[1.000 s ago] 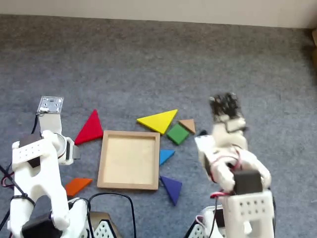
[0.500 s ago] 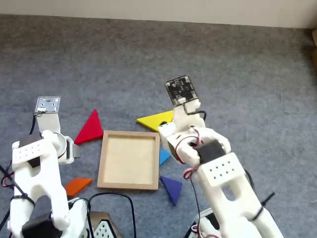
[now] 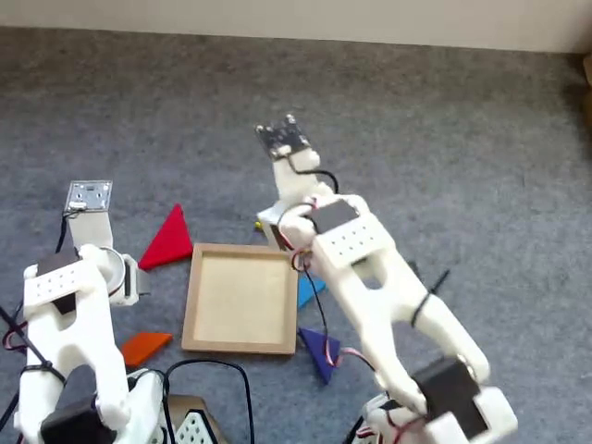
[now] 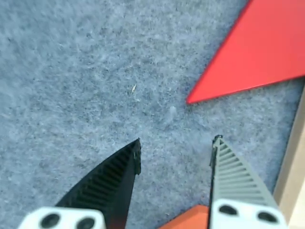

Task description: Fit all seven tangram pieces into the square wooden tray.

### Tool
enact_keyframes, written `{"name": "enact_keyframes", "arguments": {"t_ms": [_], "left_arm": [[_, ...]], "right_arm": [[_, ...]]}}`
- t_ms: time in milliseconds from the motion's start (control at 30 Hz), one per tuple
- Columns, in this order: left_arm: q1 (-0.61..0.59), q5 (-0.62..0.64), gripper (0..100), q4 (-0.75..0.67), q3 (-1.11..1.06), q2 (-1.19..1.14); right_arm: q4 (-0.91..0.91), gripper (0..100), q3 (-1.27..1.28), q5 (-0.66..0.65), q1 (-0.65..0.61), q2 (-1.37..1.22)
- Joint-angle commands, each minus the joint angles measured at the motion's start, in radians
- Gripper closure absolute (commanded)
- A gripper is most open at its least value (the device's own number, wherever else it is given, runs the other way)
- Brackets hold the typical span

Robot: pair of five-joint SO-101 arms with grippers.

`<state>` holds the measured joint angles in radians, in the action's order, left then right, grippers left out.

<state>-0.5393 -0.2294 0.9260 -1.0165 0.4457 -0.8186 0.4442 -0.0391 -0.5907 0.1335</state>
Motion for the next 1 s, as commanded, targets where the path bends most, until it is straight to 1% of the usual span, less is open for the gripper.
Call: {"name": "enact_keyframes", "arguments": {"t_ms": [0, 67, 133, 300, 500, 567, 633, 700, 800, 867, 967], "left_arm": [[-0.005, 0.006, 76, -0.032, -0.005, 0.018], [-0.005, 0.006, 76, -0.032, -0.005, 0.018], [-0.005, 0.006, 76, -0.034, -0.005, 0.018], [-0.005, 0.006, 76, -0.034, -0.005, 0.018], [-0.005, 0.006, 76, -0.034, -0.007, 0.018], [-0.005, 0.005, 76, -0.034, -0.007, 0.018], [-0.005, 0.005, 76, -0.034, -0.007, 0.018], [-0.005, 0.005, 76, -0.035, -0.007, 0.018], [-0.004, 0.005, 76, -0.035, -0.007, 0.018], [-0.004, 0.005, 76, -0.035, -0.007, 0.018], [-0.004, 0.005, 76, -0.035, -0.007, 0.018]], "right_arm": [[0.016, 89.2, -0.127, 0.011, -0.01, -0.093], [0.016, 95.9, -0.176, 0.006, -0.005, -0.165], [0.016, 99.7, -0.226, 0.006, 0.001, -0.226], [0.016, 99.0, -0.321, 0.008, 0.045, -0.343], [0.005, 99.0, -0.334, 0.003, 0.096, -0.394], [-0.054, 99.0, -0.312, -0.003, 0.12, -0.394], [-0.136, 99.0, -0.302, -0.054, 0.143, -0.386], [-0.213, 99.0, -0.298, -0.137, 0.173, -0.374], [-0.282, 99.0, -0.294, -0.235, 0.226, -0.364], [-0.311, 99.0, -0.292, -0.27, 0.262, -0.366], [-0.341, 99.0, -0.3, -0.279, 0.294, -0.352]]}}
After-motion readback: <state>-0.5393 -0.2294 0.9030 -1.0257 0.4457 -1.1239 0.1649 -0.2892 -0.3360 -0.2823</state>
